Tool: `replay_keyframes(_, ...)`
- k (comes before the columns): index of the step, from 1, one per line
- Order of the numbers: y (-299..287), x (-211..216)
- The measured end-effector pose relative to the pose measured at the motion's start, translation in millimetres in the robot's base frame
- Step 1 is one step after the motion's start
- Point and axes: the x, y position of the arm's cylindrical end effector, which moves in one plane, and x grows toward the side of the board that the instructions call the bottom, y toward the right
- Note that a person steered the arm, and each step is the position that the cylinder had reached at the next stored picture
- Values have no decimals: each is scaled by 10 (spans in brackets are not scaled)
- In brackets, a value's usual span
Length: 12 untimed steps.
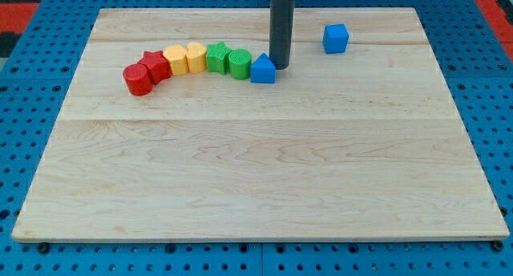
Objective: Slide blue cube towards the center right
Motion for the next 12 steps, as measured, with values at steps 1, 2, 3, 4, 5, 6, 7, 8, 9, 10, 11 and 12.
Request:
replay_keyframes(1, 295, -39)
replay_keyframes(2, 1232, -244)
replay_keyframes(3, 1947, -647)
replay_keyframes(4, 1999, -1095)
replay_keyframes(5, 1556, -1083)
replay_keyframes(6, 1419, -847)
replay_keyframes(7, 1280, -552)
replay_keyframes(8, 1241, -626)
replay_keyframes(9, 1278, -1008)
replay_keyframes(10, 792, -977)
replay_keyframes(11, 599, -739)
replay_keyframes(12, 918, -646)
